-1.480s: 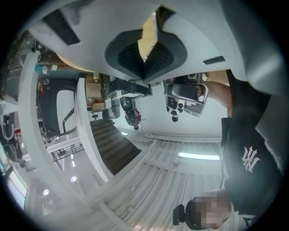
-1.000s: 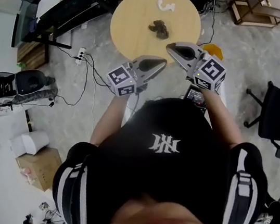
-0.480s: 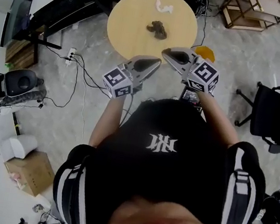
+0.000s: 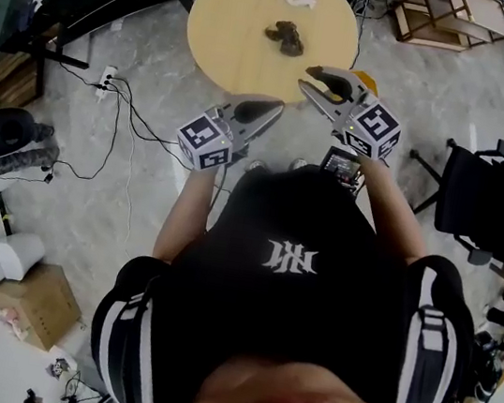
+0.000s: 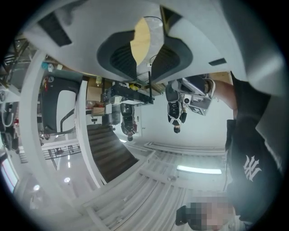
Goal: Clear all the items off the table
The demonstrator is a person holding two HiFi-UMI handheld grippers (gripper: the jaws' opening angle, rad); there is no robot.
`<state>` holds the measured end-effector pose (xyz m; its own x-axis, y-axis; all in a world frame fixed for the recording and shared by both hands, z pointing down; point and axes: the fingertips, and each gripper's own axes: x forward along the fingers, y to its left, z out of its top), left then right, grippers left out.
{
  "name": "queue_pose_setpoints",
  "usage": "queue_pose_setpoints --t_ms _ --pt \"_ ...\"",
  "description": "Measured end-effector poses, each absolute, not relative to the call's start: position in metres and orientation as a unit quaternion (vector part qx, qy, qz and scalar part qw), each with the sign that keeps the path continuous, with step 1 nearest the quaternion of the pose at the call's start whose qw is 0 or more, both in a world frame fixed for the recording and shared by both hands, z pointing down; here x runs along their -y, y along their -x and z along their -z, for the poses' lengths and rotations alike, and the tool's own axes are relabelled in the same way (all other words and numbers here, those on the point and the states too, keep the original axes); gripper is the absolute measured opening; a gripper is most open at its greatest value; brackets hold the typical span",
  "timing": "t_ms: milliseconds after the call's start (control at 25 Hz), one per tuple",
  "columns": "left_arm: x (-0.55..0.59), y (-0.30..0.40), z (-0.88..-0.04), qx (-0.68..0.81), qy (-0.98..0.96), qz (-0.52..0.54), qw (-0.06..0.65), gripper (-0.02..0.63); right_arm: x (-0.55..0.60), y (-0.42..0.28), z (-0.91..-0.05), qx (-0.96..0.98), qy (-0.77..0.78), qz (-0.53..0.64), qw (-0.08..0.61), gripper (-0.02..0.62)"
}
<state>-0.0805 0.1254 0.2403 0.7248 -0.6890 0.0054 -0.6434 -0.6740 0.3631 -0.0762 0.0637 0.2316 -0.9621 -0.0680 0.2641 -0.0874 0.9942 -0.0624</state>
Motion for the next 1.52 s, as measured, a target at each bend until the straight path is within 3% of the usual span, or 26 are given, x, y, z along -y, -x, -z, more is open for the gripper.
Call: queue_pose_setpoints --t_ms 80,160,400,480,720,800,960,1040,1520 --pt "-0.124 0.09 -0.246 0.367 -0.912 0.061 0.171 0.012 -0.057 0.081 -0.233 0.989 -0.047 -0.032 0.138 0.107" --pt "-0.117 0.099 -0.254 0.368 -0.911 0.054 0.175 0.012 -0.047 0.087 -0.235 0.988 -0.052 -0.026 0.145 0.16" --pt "-0.082 0.113 -0.272 0.378 -0.903 0.048 0.2 0.012 0.0 0.095 -0.254 0.984 -0.049 -0.019 0.168 0.16" --pt "-0.064 0.119 -0.278 0.383 -0.901 0.038 0.2 0.012 0.028 0.102 -0.265 0.984 -0.046 -0.026 0.172 0.228" --pt "0.008 0.146 -0.301 0.427 -0.881 0.01 0.206 0.012 0.127 0.131 -0.306 0.985 -0.023 -0.038 0.164 0.23" --pt "0.032 0.158 -0.308 0.445 -0.871 0.002 0.208 0.012 0.157 0.144 -0.324 0.985 -0.009 -0.034 0.171 0.288" --pt "0.072 0.184 -0.328 0.483 -0.856 -0.03 0.182 0.012 0.207 0.165 -0.364 0.983 0.0 -0.022 0.182 0.293" --pt "0.085 0.193 -0.339 0.497 -0.849 -0.044 0.174 0.012 0.227 0.172 -0.387 0.981 0.001 -0.024 0.191 0.365" --pt "0.09 0.184 -0.407 0.475 -0.861 -0.048 0.175 0.012 0.289 0.185 -0.532 0.941 0.009 0.014 0.337 0.368"
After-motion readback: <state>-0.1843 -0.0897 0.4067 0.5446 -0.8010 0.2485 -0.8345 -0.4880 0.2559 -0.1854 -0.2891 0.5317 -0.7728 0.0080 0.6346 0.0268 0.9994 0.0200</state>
